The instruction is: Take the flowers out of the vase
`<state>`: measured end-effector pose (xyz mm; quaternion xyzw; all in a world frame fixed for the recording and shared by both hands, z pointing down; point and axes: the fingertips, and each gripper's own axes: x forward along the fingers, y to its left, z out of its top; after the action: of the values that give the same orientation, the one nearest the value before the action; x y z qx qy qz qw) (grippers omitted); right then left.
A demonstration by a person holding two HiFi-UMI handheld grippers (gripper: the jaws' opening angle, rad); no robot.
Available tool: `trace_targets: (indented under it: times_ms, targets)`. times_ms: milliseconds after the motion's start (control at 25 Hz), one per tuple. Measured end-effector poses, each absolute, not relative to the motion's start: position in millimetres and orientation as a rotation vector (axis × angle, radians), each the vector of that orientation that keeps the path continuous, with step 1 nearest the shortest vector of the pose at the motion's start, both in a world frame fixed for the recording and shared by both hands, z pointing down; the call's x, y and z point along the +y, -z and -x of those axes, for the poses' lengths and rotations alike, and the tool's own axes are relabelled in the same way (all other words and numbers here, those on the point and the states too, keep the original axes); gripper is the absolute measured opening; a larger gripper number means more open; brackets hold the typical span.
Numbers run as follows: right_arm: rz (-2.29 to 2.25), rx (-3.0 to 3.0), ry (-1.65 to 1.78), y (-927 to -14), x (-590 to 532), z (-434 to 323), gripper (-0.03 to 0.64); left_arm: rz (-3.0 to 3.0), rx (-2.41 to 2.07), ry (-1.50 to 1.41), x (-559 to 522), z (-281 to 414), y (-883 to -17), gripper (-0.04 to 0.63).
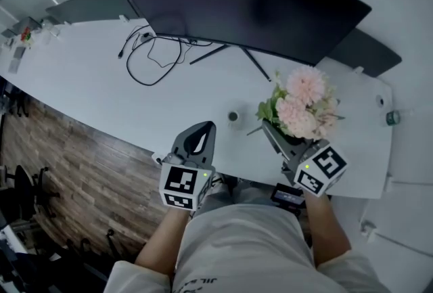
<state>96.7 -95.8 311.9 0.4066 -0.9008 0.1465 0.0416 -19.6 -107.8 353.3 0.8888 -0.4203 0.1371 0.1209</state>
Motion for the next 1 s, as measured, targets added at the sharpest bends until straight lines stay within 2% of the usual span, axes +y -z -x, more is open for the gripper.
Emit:
trace_targets:
  times_ms: [1000]
  targets:
    - [-1.204,-2.781,-0.471,-311.8,-103.3,-96.8,0.078,-2.630,-1.170,-0.432,-98.6,9.3,-343.7,0.003]
